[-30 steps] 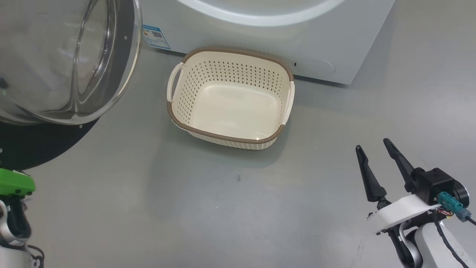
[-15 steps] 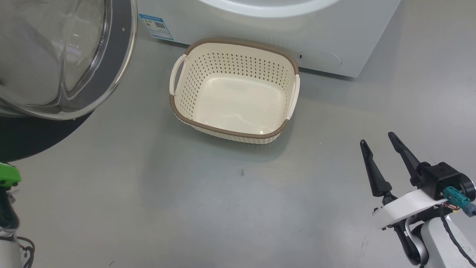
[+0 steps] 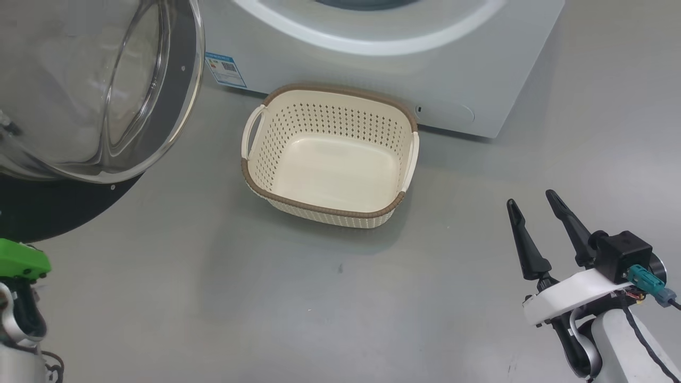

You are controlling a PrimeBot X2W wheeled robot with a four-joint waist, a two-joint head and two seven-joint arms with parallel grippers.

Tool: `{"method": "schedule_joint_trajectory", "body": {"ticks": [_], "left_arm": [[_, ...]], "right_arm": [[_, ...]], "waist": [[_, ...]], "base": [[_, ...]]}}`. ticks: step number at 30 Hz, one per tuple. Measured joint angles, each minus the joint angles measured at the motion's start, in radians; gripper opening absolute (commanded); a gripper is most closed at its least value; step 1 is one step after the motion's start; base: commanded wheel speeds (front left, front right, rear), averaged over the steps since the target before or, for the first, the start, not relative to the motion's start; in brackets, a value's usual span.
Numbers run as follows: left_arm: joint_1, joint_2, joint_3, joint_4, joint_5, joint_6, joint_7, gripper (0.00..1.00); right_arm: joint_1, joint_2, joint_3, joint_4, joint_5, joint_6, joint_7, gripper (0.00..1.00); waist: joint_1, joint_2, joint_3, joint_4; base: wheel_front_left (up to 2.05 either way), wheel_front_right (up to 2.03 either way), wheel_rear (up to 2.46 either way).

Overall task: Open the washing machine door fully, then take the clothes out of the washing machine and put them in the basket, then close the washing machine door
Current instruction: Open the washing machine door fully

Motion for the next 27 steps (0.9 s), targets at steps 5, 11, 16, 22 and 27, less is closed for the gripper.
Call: {"method": "schedule_joint_trajectory", "body": {"ticks": [5, 11, 16, 22, 27], "left_arm": [[0.027, -0.002, -0.049, 0.001, 0.038, -0.018, 0.000, 0.00], [0.067, -0.003, -0.107, -0.007, 0.083, -0.037, -0.003, 0.00], [0.111, -0.008, -0.130, -0.035, 0.091, -0.053, -0.004, 0.00], [0.163, -0.024, -0.150, -0.067, 0.099, -0.065, -0.009, 0.00], [0.206, -0.033, -0.176, -0.099, 0.129, -0.066, -0.025, 0.00]], "right_arm": [[0.000, 0.024, -0.009, 0.030, 0.011, 0.000, -0.002, 1.00], [0.001, 0.050, -0.021, 0.057, 0.021, 0.000, -0.009, 1.00], [0.005, 0.060, -0.030, 0.072, 0.028, -0.001, -0.009, 1.00], [0.007, 0.067, -0.033, 0.082, 0.028, -0.001, -0.011, 1.00], [0.022, 0.071, -0.034, 0.091, 0.028, -0.001, -0.013, 1.00]], "waist": [[0.0000, 0.0000, -0.046, -0.013], [0.0000, 0.0000, -0.108, -0.032], [0.0000, 0.0000, -0.158, -0.057], [0.0000, 0.0000, -0.204, -0.099], [-0.0001, 0.0000, -0.238, -0.139]], "base": [[0.00, 0.00, 0.00], [0.00, 0.00, 0.00], [0.00, 0.00, 0.00], [0.00, 0.00, 0.00], [0.00, 0.00, 0.00]]}}
